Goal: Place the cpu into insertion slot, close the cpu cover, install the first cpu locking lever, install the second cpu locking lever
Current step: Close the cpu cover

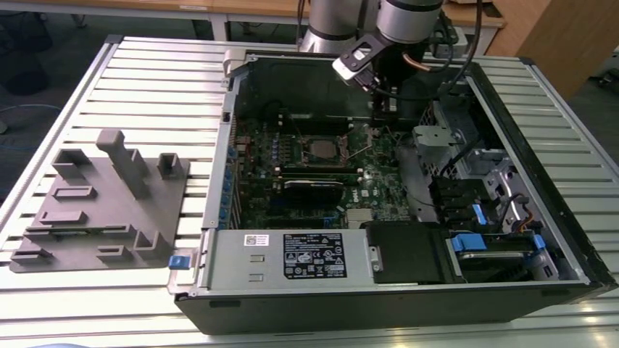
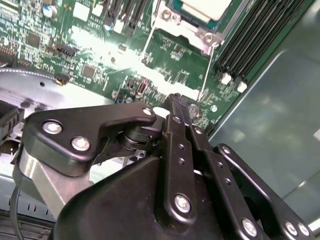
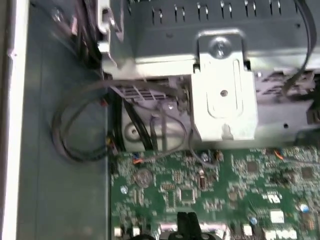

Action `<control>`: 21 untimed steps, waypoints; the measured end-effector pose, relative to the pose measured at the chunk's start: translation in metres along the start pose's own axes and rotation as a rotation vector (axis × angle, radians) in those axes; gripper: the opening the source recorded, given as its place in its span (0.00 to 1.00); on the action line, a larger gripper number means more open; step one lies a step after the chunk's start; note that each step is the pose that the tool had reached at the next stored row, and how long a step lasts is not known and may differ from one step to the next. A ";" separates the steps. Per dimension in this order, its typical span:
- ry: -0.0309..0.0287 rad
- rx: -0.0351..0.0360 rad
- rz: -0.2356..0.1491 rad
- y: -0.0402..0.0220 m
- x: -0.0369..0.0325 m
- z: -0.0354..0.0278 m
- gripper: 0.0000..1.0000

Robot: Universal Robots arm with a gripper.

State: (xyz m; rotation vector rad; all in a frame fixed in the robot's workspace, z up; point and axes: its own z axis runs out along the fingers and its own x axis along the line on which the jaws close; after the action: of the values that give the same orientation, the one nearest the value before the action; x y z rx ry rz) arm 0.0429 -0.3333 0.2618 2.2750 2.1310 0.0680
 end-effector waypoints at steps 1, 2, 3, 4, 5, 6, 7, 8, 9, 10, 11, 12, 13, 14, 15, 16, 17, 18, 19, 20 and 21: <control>0.0001 -0.0001 0.000 0.0016 0.0005 0.0003 0.11; 0.0001 -0.0001 0.000 0.0032 0.0009 0.0005 0.11; -0.0002 -0.0001 0.000 0.0047 0.0012 0.0007 0.11; -0.0004 0.0000 0.000 0.0063 0.0016 0.0008 0.11; -0.0006 0.0000 0.000 0.0078 0.0018 0.0009 0.11; -0.0005 0.0000 0.000 0.0094 0.0021 0.0011 0.11; -0.0003 0.0000 0.000 0.0109 0.0024 0.0016 0.11; -0.0002 -0.0001 0.000 0.0117 0.0026 0.0022 0.11; -0.0002 -0.0001 0.000 0.0120 0.0026 0.0031 0.11; -0.0003 -0.0001 0.000 0.0120 0.0025 0.0043 0.11; -0.0003 -0.0001 0.000 0.0119 0.0025 0.0060 0.11; -0.0004 -0.0001 0.000 0.0118 0.0025 0.0078 0.11; -0.0004 -0.0001 0.000 0.0118 0.0025 0.0097 0.11; -0.0005 -0.0002 0.000 0.0117 0.0025 0.0116 0.11; -0.0007 -0.0002 0.000 0.0116 0.0025 0.0131 0.11; -0.0014 -0.0002 0.000 0.0116 0.0024 0.0141 0.11; -0.0020 -0.0002 0.000 0.0116 0.0024 0.0147 0.11; -0.0028 -0.0002 0.000 0.0117 0.0024 0.0147 0.11; -0.0028 -0.0002 0.000 0.0117 0.0024 0.0147 0.11; -0.0028 -0.0002 0.000 0.0117 0.0024 0.0148 0.11; -0.0028 -0.0002 0.000 0.0117 0.0024 0.0148 0.11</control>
State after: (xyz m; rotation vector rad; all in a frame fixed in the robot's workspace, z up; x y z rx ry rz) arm 0.0554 -0.3315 0.2476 2.2734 2.1297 0.0650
